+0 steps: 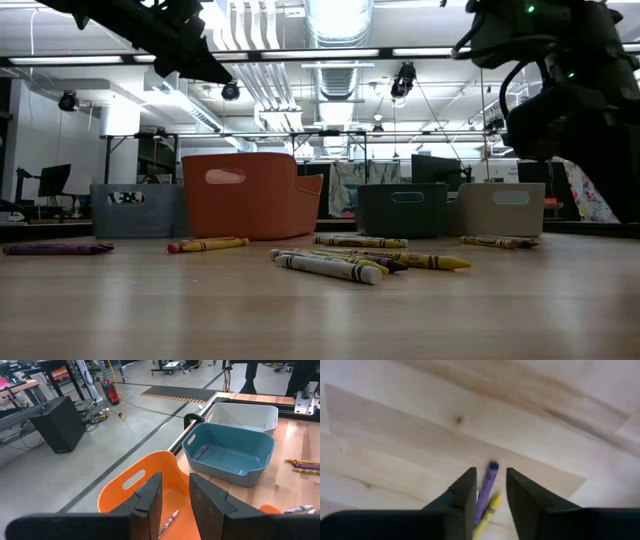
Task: Sort crayons
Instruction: Put the purple crayon into the blue bin
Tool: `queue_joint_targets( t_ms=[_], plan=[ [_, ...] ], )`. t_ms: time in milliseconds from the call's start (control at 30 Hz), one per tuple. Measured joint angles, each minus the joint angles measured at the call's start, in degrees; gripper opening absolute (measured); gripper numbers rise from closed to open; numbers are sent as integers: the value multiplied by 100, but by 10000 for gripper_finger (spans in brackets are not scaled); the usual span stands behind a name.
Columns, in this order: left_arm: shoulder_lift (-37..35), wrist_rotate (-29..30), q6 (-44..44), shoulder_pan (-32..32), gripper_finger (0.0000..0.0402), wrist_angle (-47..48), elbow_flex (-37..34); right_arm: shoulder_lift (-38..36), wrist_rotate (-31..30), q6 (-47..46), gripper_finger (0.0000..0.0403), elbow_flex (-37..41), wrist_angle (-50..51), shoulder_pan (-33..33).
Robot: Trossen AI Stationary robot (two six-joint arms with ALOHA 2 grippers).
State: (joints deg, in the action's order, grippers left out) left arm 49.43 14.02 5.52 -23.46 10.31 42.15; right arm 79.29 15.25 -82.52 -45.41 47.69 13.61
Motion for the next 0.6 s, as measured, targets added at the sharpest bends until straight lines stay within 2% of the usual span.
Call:
queue_joint_targets(
  t_ms=[133, 267, 600],
  plan=[
    [0, 0, -2, 0, 80, 0, 0, 59, 10, -185, 138, 7, -5, 182],
    [0, 0, -2, 0, 80, 0, 0, 241, 17, -289, 154, 7, -45, 305],
    [0, 0, -2, 0, 80, -2, 0, 712, 2, -150, 137, 7, -252, 339]
  ],
)
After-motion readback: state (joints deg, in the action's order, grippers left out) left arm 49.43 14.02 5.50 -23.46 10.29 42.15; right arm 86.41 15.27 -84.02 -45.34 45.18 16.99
